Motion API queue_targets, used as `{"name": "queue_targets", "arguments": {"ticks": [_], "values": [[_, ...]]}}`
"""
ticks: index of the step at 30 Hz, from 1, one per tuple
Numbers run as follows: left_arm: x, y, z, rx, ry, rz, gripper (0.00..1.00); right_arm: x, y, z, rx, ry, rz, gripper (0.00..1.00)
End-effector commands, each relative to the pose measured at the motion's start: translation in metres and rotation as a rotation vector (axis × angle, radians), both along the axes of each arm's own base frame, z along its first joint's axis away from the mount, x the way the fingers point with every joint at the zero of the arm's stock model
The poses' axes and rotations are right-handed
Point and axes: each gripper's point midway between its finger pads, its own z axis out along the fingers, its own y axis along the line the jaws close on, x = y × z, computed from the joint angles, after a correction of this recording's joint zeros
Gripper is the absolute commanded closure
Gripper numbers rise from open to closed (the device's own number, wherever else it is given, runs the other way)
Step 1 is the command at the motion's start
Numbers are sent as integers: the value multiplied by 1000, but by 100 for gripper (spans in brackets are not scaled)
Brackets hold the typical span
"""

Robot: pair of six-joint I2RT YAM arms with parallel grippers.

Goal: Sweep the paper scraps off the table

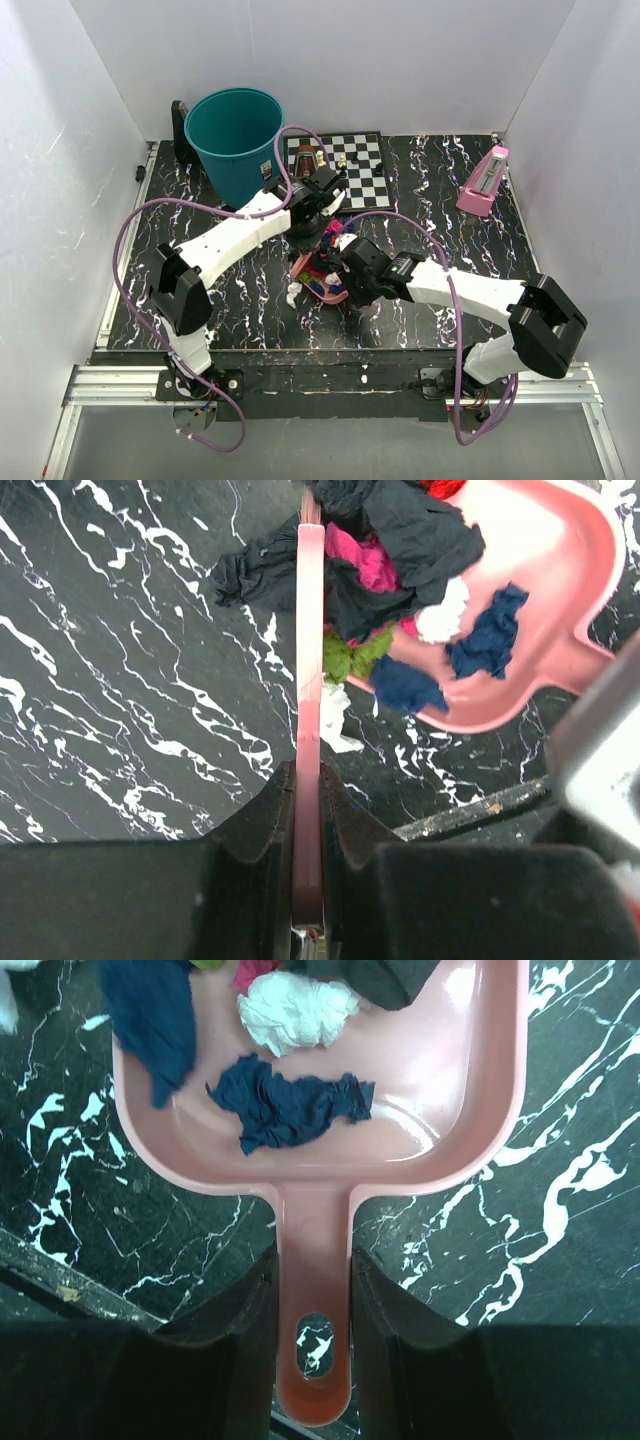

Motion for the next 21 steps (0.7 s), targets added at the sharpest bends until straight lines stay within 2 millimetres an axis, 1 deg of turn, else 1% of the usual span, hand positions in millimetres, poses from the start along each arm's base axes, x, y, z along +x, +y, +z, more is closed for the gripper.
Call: {"name": "queue_targets", "arguments": {"ticks": [1,4,8,10,11,13,17,21], "values": [[-18,5,41,-90,-15,5,100,23,21,22,73,-115,-6,99],[-17,8,53,-111,-56,27,100,24,26,26,95,-142,6,99],[-10,19,73,-118,-147,100,100,23,30,34,136,-193,21,99],[-9,25,82,-122,-176,130,100,22,30,35,166,-220,25,99],[-8,29,87,-128,-189,148,100,23,31,40,195,-239,24,99],[-9,35,95,-132,-205,163,100,18,26,36,219,-252,22,99],[-14,46,112,-148,-240,182,100,13,18,37,266,-283,8,99],[-19,55,121,-157,-262,202,100,8,11,38,290,-294,2,99]]}}
